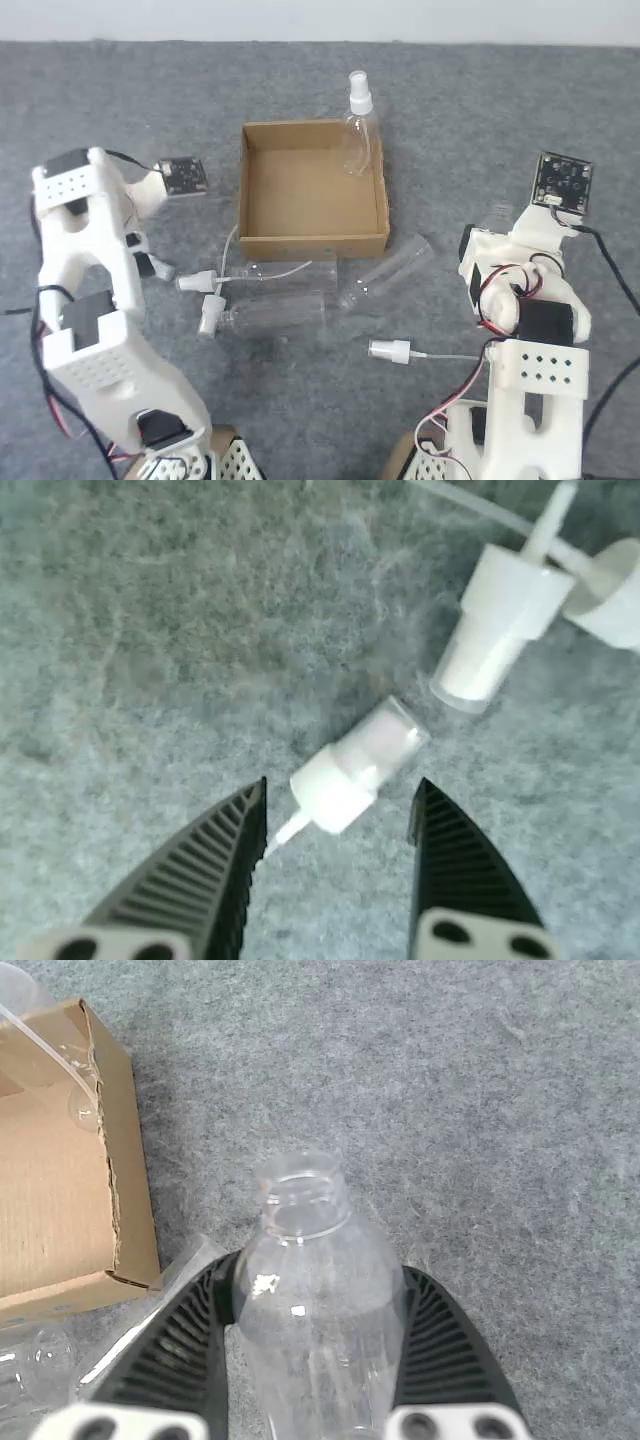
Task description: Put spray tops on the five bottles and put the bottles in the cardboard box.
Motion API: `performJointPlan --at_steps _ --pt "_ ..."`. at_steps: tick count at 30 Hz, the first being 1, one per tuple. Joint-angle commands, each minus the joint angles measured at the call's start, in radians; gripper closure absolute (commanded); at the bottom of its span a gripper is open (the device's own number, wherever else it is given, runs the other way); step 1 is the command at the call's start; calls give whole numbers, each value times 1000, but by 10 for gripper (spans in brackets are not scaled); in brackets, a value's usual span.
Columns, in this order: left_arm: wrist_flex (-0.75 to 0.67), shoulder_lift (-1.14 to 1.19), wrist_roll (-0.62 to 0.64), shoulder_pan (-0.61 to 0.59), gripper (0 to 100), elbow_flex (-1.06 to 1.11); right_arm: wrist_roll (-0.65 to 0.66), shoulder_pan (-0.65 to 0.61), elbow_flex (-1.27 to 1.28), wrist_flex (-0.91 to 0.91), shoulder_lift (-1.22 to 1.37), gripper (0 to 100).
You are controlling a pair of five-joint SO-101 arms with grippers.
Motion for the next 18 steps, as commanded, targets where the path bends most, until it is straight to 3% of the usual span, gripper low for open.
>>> performJointPlan --at_steps 1,7,12,18 --pt "-123 -15 -17 -3 783 56 28 -7 -11 -28 -19 954" --pt "-262 -15 -12 12 785 173 28 -7 -11 -30 -19 954" --pt "-367 -15 -6 44 844 249 29 -7 -11 -30 -19 954" --pt "-390 -15 72 81 855 277 29 -7 -11 -28 -19 954"
